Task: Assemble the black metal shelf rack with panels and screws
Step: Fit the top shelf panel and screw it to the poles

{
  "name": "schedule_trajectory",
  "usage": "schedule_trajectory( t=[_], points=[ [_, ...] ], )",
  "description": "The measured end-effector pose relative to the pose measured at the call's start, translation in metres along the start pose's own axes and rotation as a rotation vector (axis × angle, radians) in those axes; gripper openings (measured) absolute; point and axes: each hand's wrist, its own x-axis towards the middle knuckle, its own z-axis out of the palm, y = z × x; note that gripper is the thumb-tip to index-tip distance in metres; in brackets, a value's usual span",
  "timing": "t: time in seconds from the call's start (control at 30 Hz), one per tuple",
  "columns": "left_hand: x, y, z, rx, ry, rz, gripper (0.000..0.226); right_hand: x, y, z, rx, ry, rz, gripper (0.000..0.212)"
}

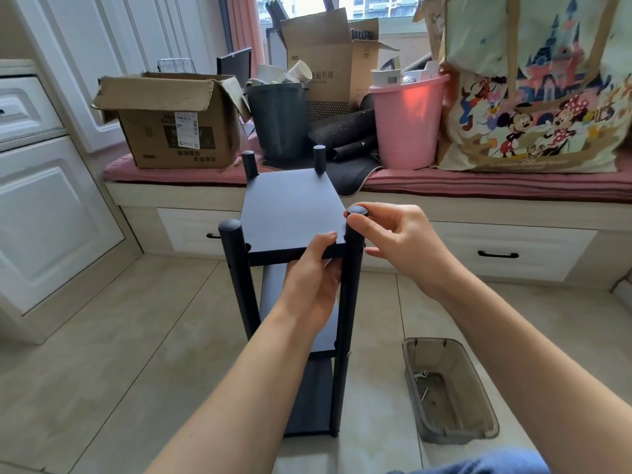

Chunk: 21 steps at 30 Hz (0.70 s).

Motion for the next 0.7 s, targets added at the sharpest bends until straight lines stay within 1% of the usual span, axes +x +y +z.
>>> schedule_trajectory(
  t=[0.07,0.1,0.23,0.27,0.3,0.37,0.43,0.47,0.5,0.53,0.57,0.63,0.7],
  points=[
    [0.000,0.005,-0.006,0.006,-0.047,-0.020,0.033,0.000,0.001,0.007,-0.015,0.044,-0.033,0.013],
    [0.000,0.008,-0.008,0.004,-0.064,-0.033,0.035,0.000,0.002,0.011,-0.023,0.066,-0.048,0.013],
    [-0.001,0.019,-0.019,-0.008,-0.125,-0.084,0.034,-0.002,0.001,0.019,-0.090,0.093,-0.102,0.012],
    [-0.001,0.022,-0.021,-0.015,-0.138,-0.099,0.032,-0.002,0.000,0.020,-0.106,0.083,-0.095,0.014],
    [-0.001,0.025,-0.023,-0.021,-0.154,-0.116,0.027,-0.001,0.000,0.020,-0.125,0.076,-0.073,0.021],
    [-0.002,0.029,-0.025,-0.032,-0.178,-0.152,0.015,0.001,0.002,0.017,-0.176,0.067,0.026,0.044],
    [-0.002,0.031,-0.026,-0.036,-0.188,-0.185,0.010,0.004,0.005,0.015,-0.125,0.033,0.207,0.082],
    [-0.002,0.031,-0.026,-0.038,-0.191,-0.199,0.015,0.005,0.006,0.014,-0.018,-0.002,0.296,0.102],
    [-0.002,0.031,-0.027,-0.037,-0.194,-0.212,0.024,0.006,0.007,0.015,0.104,-0.053,0.361,0.118],
    [-0.002,0.031,-0.027,-0.032,-0.200,-0.223,0.034,0.006,0.008,0.016,0.215,-0.103,0.396,0.124],
    [-0.002,0.031,-0.028,-0.029,-0.211,-0.232,0.041,0.007,0.009,0.016,0.298,-0.147,0.419,0.124],
    [-0.004,0.031,-0.029,-0.029,-0.238,-0.254,0.048,0.012,0.012,0.018,0.495,-0.172,0.453,0.104],
    [-0.006,0.031,-0.029,-0.031,-0.250,-0.264,0.051,0.021,0.015,0.022,0.716,-0.076,0.504,0.075]
  ],
)
